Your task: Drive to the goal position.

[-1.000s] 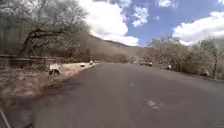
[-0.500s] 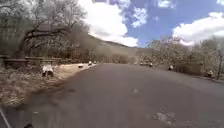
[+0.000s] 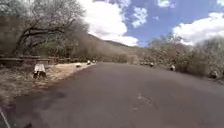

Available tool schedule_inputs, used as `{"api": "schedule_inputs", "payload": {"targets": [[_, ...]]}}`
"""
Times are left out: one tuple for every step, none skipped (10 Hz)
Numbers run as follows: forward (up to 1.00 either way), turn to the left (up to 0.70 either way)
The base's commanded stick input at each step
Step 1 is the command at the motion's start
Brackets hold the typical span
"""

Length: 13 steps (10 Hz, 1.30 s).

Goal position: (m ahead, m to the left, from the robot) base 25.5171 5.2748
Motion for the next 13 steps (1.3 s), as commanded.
{"api": "schedule_inputs", "payload": {"targets": [[0.70,0.01],[0.70,0.12],[0.70,0.23],[0.70,0.00],[0.70,0.00],[0.70,0.00],[0.70,0.00],[0.70,0.00],[0.70,0.00],[0.70,0.00],[0.70,0.00],[0.70,0.00],[0.70,0.00]]}}
